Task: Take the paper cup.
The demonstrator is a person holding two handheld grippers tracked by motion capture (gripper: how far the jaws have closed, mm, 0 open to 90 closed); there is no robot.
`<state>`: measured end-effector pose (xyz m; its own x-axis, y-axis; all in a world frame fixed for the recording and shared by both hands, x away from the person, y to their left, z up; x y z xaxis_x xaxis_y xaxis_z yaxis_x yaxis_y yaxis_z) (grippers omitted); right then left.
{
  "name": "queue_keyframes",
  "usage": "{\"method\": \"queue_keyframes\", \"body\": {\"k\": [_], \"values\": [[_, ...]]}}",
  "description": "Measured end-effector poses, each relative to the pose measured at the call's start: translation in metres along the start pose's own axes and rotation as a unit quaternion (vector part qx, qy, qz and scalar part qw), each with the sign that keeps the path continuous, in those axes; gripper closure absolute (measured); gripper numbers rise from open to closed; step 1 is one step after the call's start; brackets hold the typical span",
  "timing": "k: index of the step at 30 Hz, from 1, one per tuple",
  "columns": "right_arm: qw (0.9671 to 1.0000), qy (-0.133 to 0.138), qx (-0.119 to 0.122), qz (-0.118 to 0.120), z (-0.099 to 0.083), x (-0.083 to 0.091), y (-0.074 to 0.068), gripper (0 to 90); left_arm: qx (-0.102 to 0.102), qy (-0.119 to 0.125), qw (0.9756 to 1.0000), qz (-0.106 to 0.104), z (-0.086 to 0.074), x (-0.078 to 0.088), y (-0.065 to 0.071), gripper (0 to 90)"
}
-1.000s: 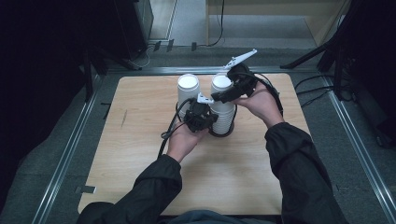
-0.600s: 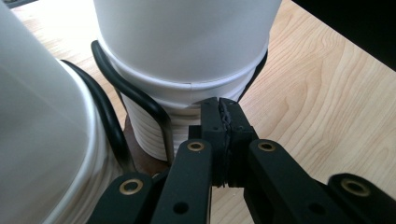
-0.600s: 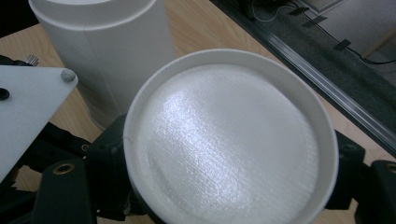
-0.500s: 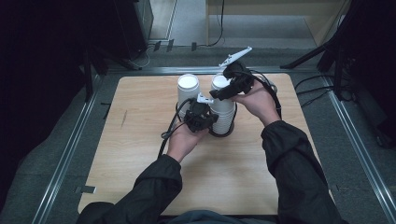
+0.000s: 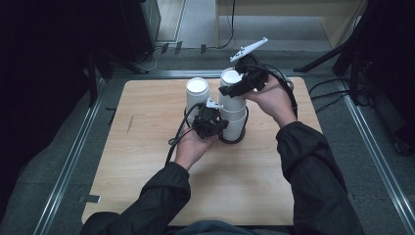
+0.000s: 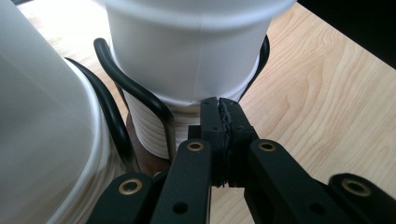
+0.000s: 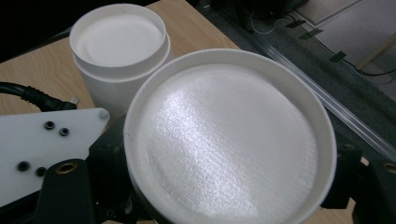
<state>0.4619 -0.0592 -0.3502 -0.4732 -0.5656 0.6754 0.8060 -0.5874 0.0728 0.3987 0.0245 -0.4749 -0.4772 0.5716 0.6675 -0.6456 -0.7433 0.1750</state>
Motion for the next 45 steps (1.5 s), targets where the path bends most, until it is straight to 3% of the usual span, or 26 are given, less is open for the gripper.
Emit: {"method": "queue_keyframes", "body": {"k": [5,9,13,14,19,24,25,26,31,36,37,38,40,44,45], "values": [[0.9999,0.011,-0.005,0.002,0.011,0.015,0.001,23.7,0.006,0.007,0.9999,-0.006,0.0,0.001,0.0,89.2],[0.9995,0.029,-0.007,0.005,0.025,0.042,0.002,23.7,-0.002,0.0,1.0,-0.006,-0.001,0.004,-0.001,88.2],[0.9996,0.026,0.015,-0.002,0.029,0.058,0.0,23.7,-0.005,-0.001,0.9999,-0.012,-0.001,0.006,0.0,86.4],[0.9994,0.031,0.018,-0.001,0.031,0.07,-0.002,23.7,-0.007,0.004,0.9997,-0.023,-0.001,0.009,0.002,84.7],[0.999,0.033,0.026,0.013,0.026,0.092,-0.006,23.7,-0.029,-0.014,0.9985,-0.045,-0.006,0.016,0.003,77.6],[0.9989,0.027,0.027,0.029,0.012,0.103,-0.01,23.7,-0.031,-0.003,0.9971,-0.07,-0.009,0.026,0.002,71.1],[0.9989,0.027,0.027,0.029,0.012,0.103,-0.01,23.7,-0.031,-0.003,0.9971,-0.07,-0.009,0.026,0.002,68.7],[0.9987,0.023,0.034,0.029,0.005,0.106,-0.012,23.7,-0.047,-0.007,0.9963,-0.071,-0.012,0.03,0.002,65.7],[0.9977,0.015,0.048,0.045,-0.012,0.106,-0.019,23.5,-0.064,-0.003,0.9943,-0.085,-0.014,0.035,0.004,55.5],[0.9962,-0.001,0.058,0.064,-0.038,0.099,-0.026,23.5,-0.095,-0.009,0.9887,-0.116,-0.023,0.043,0.007,46.8],[0.9962,-0.001,0.058,0.064,-0.038,0.099,-0.026,23.5,-0.095,-0.009,0.9887,-0.116,-0.023,0.043,0.007,45.0],[0.9959,-0.005,0.058,0.07,-0.047,0.096,-0.028,23.5,-0.105,-0.009,0.9868,-0.123,-0.027,0.045,0.007,43.1],[0.9956,-0.006,0.058,0.073,-0.051,0.095,-0.029,23.5,-0.106,-0.007,0.9866,-0.124,-0.029,0.046,0.008,41.4],[0.9948,-0.006,0.057,0.084,-0.071,0.088,-0.035,23.5,-0.118,-0.019,0.9818,-0.147,-0.041,0.046,0.006,37.7],[0.9948,-0.006,0.055,0.086,-0.075,0.087,-0.036,23.4,-0.118,-0.019,0.9818,-0.147,-0.041,0.046,0.006,37.6]]}}
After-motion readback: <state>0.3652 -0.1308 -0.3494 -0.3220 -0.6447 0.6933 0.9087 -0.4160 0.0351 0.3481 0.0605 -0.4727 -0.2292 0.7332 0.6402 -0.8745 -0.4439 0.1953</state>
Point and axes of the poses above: each handheld gripper's, and its own axes: x roughly backward along the jaws, z roughly out of its top, y roughly to its right, the point moved 6 cm from there along -x, roughly forward along the jaws, and after that the axes turned 2 degrees about -z, right-handed, at the moved point
